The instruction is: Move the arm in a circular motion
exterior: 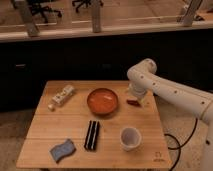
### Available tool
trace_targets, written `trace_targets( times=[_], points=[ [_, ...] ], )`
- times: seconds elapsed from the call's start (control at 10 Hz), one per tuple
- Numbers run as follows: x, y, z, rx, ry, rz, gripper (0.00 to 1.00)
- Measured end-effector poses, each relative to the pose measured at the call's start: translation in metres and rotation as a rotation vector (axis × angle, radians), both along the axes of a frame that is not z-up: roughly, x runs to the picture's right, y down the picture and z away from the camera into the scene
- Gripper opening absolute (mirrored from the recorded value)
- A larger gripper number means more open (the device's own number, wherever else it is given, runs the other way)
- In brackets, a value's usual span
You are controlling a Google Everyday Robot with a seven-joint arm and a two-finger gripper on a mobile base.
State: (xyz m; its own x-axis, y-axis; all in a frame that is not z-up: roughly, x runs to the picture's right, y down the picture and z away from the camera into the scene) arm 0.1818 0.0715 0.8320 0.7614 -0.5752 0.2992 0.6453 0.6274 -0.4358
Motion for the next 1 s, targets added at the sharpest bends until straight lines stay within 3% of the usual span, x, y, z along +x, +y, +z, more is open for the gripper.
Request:
trace_targets(
  times=[1.0],
  points=[
    [-0.0038, 0.0015, -0.0030, 0.022, -0.041, -0.049, 0.80]
  ],
)
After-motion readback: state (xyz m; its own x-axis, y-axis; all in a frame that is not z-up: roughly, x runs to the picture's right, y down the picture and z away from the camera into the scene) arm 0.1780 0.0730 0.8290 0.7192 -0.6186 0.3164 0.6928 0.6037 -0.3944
